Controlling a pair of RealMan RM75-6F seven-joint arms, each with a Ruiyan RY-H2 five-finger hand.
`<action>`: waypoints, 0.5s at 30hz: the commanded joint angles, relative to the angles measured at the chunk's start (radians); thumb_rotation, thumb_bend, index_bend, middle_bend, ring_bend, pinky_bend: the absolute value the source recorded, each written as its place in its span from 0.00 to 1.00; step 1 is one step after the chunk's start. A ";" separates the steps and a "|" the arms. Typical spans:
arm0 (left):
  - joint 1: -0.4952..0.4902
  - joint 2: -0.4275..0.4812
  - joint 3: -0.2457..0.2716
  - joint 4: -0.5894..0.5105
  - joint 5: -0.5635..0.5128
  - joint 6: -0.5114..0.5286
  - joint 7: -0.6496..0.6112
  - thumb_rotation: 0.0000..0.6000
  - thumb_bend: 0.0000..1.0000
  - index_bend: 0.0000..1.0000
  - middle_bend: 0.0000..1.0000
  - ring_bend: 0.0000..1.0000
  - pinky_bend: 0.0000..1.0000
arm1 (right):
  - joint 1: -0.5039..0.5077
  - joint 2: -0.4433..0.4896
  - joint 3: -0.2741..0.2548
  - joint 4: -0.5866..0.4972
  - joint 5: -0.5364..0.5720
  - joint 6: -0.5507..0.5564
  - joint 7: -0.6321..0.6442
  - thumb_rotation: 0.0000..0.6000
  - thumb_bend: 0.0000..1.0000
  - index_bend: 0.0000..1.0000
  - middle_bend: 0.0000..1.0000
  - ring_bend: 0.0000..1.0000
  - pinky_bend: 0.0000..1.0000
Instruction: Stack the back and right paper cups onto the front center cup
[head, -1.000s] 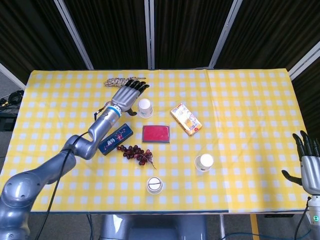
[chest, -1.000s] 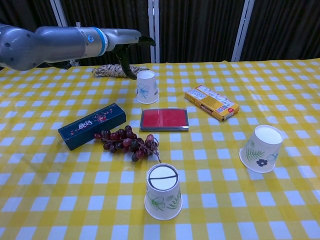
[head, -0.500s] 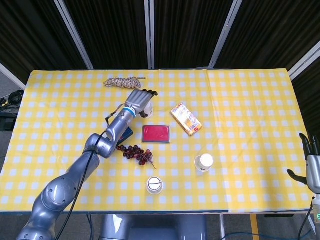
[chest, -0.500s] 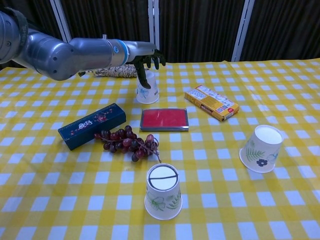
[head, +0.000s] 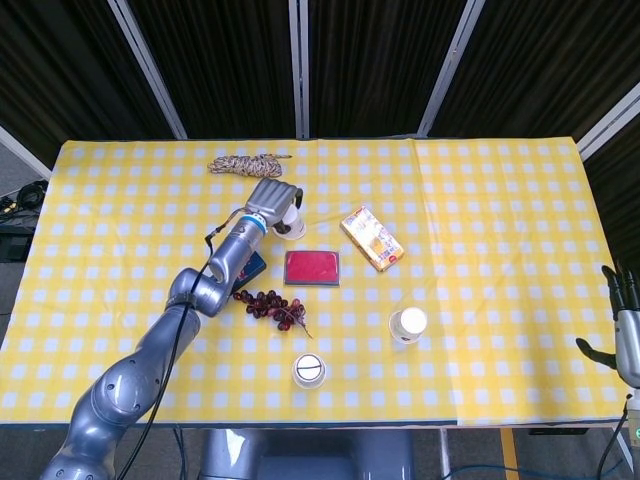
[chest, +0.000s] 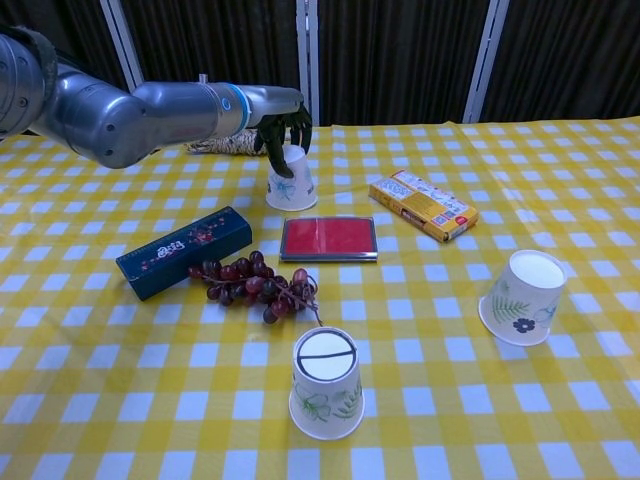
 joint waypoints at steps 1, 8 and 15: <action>0.007 0.011 0.003 -0.013 0.001 0.013 -0.006 1.00 0.29 0.47 0.42 0.40 0.55 | 0.000 0.000 -0.001 -0.002 -0.003 -0.001 0.000 1.00 0.00 0.00 0.00 0.00 0.00; 0.025 0.065 0.006 -0.071 0.006 0.065 -0.019 1.00 0.29 0.48 0.42 0.40 0.55 | 0.002 0.000 -0.004 -0.006 -0.013 0.002 0.000 1.00 0.00 0.00 0.00 0.00 0.00; 0.080 0.184 0.016 -0.246 0.030 0.166 -0.079 1.00 0.29 0.48 0.42 0.40 0.54 | 0.001 0.001 -0.006 -0.014 -0.021 0.008 -0.003 1.00 0.00 0.00 0.00 0.00 0.00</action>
